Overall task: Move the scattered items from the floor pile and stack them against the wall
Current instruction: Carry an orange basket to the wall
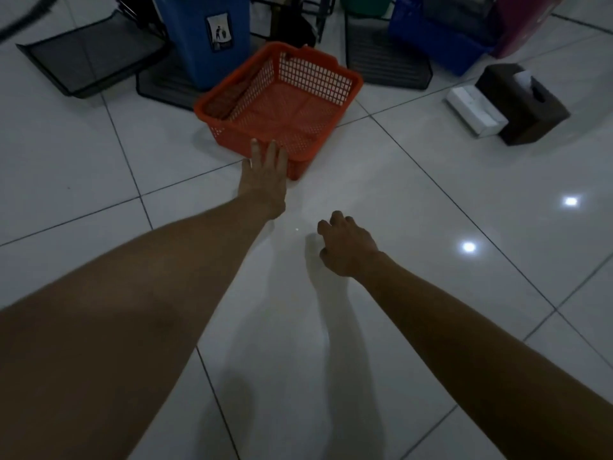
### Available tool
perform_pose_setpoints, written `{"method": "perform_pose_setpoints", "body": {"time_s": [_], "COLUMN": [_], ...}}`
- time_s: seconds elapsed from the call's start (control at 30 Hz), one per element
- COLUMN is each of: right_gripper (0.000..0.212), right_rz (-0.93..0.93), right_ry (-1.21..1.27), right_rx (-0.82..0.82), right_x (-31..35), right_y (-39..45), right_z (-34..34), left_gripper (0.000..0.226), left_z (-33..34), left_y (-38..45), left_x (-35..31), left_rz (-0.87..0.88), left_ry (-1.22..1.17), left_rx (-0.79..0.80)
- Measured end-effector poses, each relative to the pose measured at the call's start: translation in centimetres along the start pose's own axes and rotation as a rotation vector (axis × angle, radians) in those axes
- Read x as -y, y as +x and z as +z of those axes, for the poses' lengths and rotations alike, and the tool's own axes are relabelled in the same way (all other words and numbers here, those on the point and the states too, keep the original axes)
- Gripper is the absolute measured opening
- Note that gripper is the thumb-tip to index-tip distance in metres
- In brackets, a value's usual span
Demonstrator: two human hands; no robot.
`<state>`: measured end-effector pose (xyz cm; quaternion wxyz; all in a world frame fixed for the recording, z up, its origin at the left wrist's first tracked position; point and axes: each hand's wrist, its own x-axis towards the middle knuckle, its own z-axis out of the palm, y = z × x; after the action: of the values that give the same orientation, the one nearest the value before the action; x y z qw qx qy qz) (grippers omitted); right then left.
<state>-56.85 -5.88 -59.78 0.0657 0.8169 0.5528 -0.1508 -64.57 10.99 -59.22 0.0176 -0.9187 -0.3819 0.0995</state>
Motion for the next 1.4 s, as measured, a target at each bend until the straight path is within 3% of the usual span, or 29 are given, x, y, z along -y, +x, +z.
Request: {"method": "perform_pose_setpoints", "body": {"time_s": [0.17, 0.3, 0.37, 0.47, 0.57, 0.7, 0.83, 0.97, 1.1, 1.17, 1.27, 1.33, 1.4], "right_gripper": [0.043, 0.051, 0.056, 0.060, 0.060, 0.055, 0.042, 0.037, 0.055, 0.065, 0.067, 0.064, 0.072], "right_rz": [0.026, 0.083, 0.088, 0.058, -0.033, -0.106, -0.291, -0.374, -0.277, -0.156, -0.046, -0.047, -0.043], "right_ry": [-0.064, -0.123, -0.143, -0.182, -0.213, -0.164, -0.076, -0.039, -0.112, -0.191, -0.246, -0.224, -0.209], "right_rx": [-0.117, -0.220, -0.275, -0.324, -0.250, -0.209, -0.162, -0.111, -0.198, -0.146, -0.119, -0.145, -0.075], "right_x": [0.0, -0.8, -1.2, -1.6, -1.5, -0.4, 0.9, 0.9, -0.7, -1.5, -2.1, -2.0, -2.1], "right_y": [-0.8, -1.8, -2.4, -3.1, -3.4, -3.2, -3.2, -2.9, -2.2, -1.9, -1.6, -1.4, -1.5], "right_z": [-0.2, -1.1, -1.5, -2.5, -3.4, -4.4, -6.1, -6.3, -4.9, -4.2, -3.3, -3.4, -3.5], "left_gripper": [0.074, 0.045, 0.032, 0.046, 0.045, 0.051, 0.044, 0.034, 0.022, 0.038, 0.097, 0.109, 0.120], "left_z": [-2.7, -4.4, -5.0, -4.9, -3.4, -3.3, -3.9, -3.6, -3.7, -3.4, -2.8, -2.1, -1.6], "left_y": [-0.9, -2.2, -3.2, -4.6, -5.5, -6.0, -6.7, -7.0, -5.7, -4.5, -3.9, -4.3, -5.1], "left_x": [0.4, 0.5, 0.2, 0.4, 1.3, 2.5, 4.8, 8.2, 9.9, 9.7, 8.1, 6.6, 5.2], "left_rz": [0.185, 0.452, 0.573, 0.622, 0.679, 0.660, 0.543, 0.297, -0.013, -0.043, -0.063, -0.030, -0.006], "left_ry": [0.004, -0.286, -0.305, -0.163, 0.081, 0.104, 0.078, -0.053, -0.204, -0.178, -0.217, -0.176, -0.087], "left_rx": [-0.096, -0.037, -0.058, -0.001, -0.015, -0.028, -0.019, 0.108, 0.138, 0.193, 0.339, 0.386, 0.403]}}
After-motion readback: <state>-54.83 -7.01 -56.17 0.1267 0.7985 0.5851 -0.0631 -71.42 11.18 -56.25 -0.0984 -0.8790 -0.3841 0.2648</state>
